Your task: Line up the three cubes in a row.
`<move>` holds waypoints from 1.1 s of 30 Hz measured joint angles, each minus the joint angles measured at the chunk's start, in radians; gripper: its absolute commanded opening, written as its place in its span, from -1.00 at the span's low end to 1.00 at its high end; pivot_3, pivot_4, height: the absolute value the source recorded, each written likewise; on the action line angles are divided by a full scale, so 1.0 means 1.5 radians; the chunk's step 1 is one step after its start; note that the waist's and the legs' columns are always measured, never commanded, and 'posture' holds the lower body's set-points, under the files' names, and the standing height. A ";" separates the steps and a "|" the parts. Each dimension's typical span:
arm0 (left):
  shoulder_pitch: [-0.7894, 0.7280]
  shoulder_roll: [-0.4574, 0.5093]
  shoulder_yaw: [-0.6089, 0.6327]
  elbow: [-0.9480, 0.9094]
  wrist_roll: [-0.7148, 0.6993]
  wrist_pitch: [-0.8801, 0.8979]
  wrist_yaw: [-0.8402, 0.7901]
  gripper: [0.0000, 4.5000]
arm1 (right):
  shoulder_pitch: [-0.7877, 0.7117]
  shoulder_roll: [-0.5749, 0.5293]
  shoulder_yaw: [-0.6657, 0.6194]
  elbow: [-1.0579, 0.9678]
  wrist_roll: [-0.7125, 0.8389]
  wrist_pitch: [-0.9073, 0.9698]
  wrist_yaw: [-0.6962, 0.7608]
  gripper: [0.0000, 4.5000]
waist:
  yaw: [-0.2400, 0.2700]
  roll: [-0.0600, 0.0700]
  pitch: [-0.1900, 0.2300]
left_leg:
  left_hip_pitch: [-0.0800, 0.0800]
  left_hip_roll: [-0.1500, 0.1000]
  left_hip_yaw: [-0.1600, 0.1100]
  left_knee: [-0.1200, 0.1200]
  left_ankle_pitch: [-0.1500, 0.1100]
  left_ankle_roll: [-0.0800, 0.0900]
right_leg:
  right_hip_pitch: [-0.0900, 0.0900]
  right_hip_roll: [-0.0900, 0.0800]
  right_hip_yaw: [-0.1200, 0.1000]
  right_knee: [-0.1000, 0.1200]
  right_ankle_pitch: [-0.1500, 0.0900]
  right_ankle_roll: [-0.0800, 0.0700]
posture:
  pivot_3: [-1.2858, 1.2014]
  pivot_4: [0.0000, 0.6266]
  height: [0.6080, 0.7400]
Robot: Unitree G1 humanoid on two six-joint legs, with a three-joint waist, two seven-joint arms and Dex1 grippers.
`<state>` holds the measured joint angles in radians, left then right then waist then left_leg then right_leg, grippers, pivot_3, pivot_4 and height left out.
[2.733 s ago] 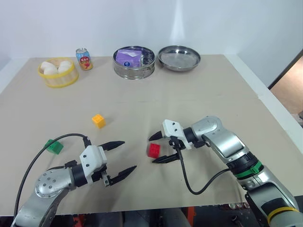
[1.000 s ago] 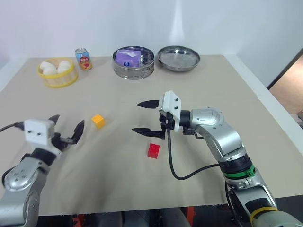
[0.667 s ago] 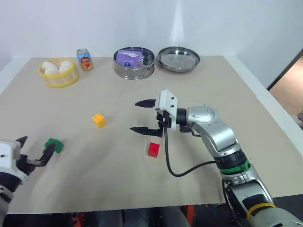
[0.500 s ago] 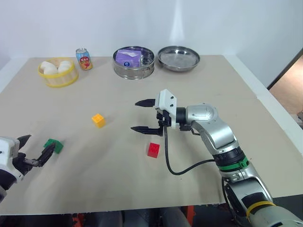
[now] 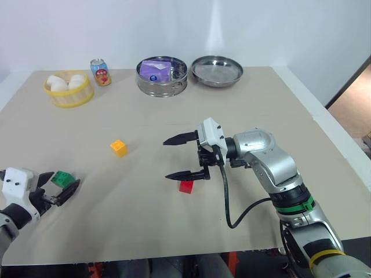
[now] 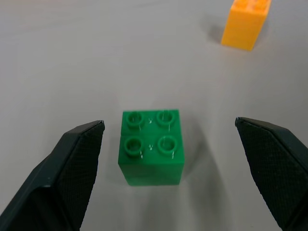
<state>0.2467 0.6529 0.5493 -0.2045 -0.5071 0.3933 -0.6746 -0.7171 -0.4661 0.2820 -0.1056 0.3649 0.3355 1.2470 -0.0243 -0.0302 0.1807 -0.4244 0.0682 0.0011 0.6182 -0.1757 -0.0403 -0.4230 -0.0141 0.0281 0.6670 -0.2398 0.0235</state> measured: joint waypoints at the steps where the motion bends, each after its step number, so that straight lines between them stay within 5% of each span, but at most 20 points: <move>1: -0.002 0.001 0.000 0.003 0.001 -0.001 0.000 1.00 | 0.000 -0.001 0.000 0.000 0.000 -0.003 0.002 0.99 | 0.000 0.000 0.000 | 0.000 0.000 0.000 0.000 0.000 0.000 | 0.000 0.000 0.000 0.000 0.000 0.000 | 0.03 -0.52 1.00; 6: -0.018 0.009 -0.039 0.035 0.029 0.000 -0.001 0.51 | 0.017 -0.007 0.017 0.000 -0.031 -0.036 0.004 1.00 | 0.000 0.000 0.000 | 0.000 0.000 0.000 0.000 0.000 0.000 | 0.000 0.000 0.000 0.000 0.000 0.000 | 0.03 -0.52 1.00; 10: -0.033 0.009 -0.054 0.054 0.041 0.001 0.008 -0.28 | 0.021 -0.007 0.017 0.001 -0.038 -0.047 0.001 1.00 | 0.000 0.000 0.000 | 0.000 0.000 0.000 0.000 0.000 0.000 | 0.000 0.000 0.000 0.000 0.000 0.000 | 0.03 -0.52 1.00; 11: -0.035 0.009 -0.054 0.057 0.043 0.000 0.008 -0.35 | 0.021 -0.007 0.017 0.001 -0.038 -0.049 0.001 1.00 | 0.000 0.000 0.000 | 0.000 0.000 0.000 0.000 0.000 0.000 | 0.000 0.000 0.000 0.000 0.000 0.000 | 0.03 -0.52 1.00; 24: -0.053 0.047 -0.075 0.079 0.080 -0.040 -0.028 -0.38 | 0.021 -0.016 0.015 0.004 -0.041 -0.043 -0.004 1.00 | 0.000 0.000 0.000 | 0.000 0.000 0.000 0.000 0.000 0.000 | 0.000 0.000 0.000 0.000 0.000 0.000 | 0.03 -0.52 1.00; 25: -0.074 0.079 -0.127 0.057 0.085 -0.064 -0.109 -0.38 | 0.026 -0.049 -0.010 -0.032 -0.027 -0.009 -0.006 1.00 | 0.003 0.000 0.000 | -0.001 0.000 0.000 0.000 0.000 -0.001 | 0.000 -0.001 0.000 0.000 0.000 0.000 | 0.03 -0.52 1.00; 33: -0.218 0.106 -0.278 0.023 0.083 -0.092 -0.264 -0.38 | 0.083 -0.096 -0.050 -0.106 -0.002 0.049 -0.036 1.00 | 0.004 0.000 0.000 | -0.001 0.000 0.000 0.000 0.000 -0.001 | 0.000 0.000 0.000 0.000 0.000 0.001 | 0.03 -0.52 1.00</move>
<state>-0.0804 0.8116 0.1319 -0.1694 -0.3822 0.2546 -1.0702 -0.5923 -0.6105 0.2072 -0.2650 0.3613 0.4090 1.1927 -0.0187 -0.0302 0.1809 -0.4259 0.0678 0.0017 0.6181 -0.1752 -0.0416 -0.4235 -0.0138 0.0286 0.6670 -0.2398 0.0243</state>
